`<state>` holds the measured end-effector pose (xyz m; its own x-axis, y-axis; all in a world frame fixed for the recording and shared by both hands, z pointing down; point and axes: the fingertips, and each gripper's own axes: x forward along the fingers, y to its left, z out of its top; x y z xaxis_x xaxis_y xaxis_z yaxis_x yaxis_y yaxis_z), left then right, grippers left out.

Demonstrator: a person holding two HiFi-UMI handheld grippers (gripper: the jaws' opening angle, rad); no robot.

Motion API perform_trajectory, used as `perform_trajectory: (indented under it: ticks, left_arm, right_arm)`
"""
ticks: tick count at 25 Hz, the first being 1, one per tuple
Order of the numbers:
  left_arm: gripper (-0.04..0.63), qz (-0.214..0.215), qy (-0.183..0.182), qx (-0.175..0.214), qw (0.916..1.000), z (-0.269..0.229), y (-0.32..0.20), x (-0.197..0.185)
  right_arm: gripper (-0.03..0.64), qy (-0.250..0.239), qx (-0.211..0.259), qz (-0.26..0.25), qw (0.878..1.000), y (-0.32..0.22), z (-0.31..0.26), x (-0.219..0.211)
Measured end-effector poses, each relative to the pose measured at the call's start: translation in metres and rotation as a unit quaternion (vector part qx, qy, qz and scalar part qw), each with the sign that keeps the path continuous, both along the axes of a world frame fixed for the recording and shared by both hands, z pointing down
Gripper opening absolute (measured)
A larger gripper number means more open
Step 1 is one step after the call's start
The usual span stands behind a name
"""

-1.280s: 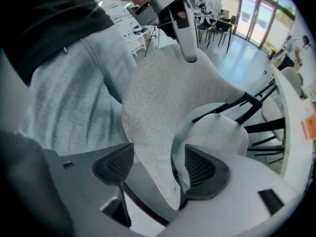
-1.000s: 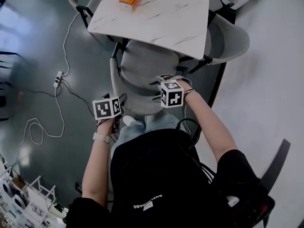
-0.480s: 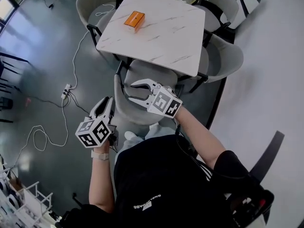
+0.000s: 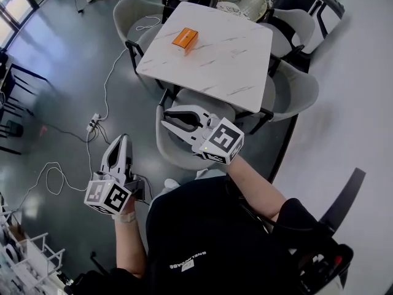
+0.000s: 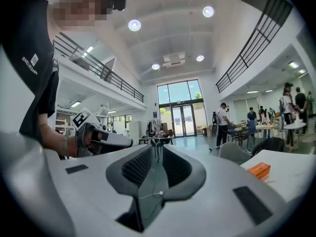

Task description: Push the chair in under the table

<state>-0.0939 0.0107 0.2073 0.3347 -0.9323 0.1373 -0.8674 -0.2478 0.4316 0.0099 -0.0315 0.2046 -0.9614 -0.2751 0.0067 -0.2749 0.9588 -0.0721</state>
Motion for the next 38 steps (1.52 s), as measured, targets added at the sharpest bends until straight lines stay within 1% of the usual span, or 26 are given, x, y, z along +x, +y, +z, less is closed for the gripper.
perform_trajectory:
  ticks: [4,8,12,16,18,20,21,25,29,33,38]
  left_arm:
    - [0.005,-0.009,0.004,0.002,0.9999,-0.004,0.0,-0.012]
    - [0.006,-0.021,0.014,-0.001,0.9997,-0.003,-0.009,-0.016]
    - [0.006,-0.006,0.022,0.007,0.9997,-0.007,-0.018,-0.008]
    - [0.006,-0.001,0.017,0.012,0.9998,-0.013,-0.021,-0.004]
    - [0.006,0.002,0.017,0.016,0.9997,-0.017,-0.022,-0.002]
    - [0.006,0.005,0.02,0.018,0.9996,-0.02,-0.023,0.0]
    - [0.006,0.008,0.023,0.018,0.9995,-0.02,-0.023,0.002]
    - [0.006,0.026,0.031,0.021,0.999,-0.019,-0.021,0.014]
    - [0.005,0.047,0.058,0.022,0.997,-0.015,-0.02,0.026]
    - [0.006,0.057,0.05,0.007,0.9971,-0.01,-0.02,0.033]
    - [0.006,0.064,0.05,-0.006,0.9967,-0.002,-0.018,0.035]
  right_arm:
    - [0.063,-0.038,-0.006,-0.004,0.999,-0.002,-0.019,-0.003]
    - [0.063,-0.057,-0.012,-0.007,0.998,-0.006,-0.028,-0.005]
    - [0.063,-0.073,-0.027,-0.01,0.997,-0.007,-0.03,-0.004]
    - [0.063,-0.089,-0.027,-0.02,0.995,-0.002,-0.034,-0.004]
    - [0.062,-0.097,-0.02,-0.017,0.995,-0.002,-0.04,-0.002]
    - [0.023,-0.099,-0.01,-0.002,0.995,-0.004,-0.043,0.002]
    - [0.017,-0.1,-0.008,0.004,0.995,-0.005,-0.043,0.004]
    - [0.015,-0.111,-0.024,0.011,0.993,-0.004,-0.042,0.012]
    - [0.015,-0.112,-0.029,0.015,0.993,-0.001,-0.038,0.017]
    - [0.015,-0.111,-0.037,0.019,0.993,0.003,-0.034,0.022]
    - [0.015,-0.106,-0.042,0.026,0.993,0.008,-0.028,0.026]
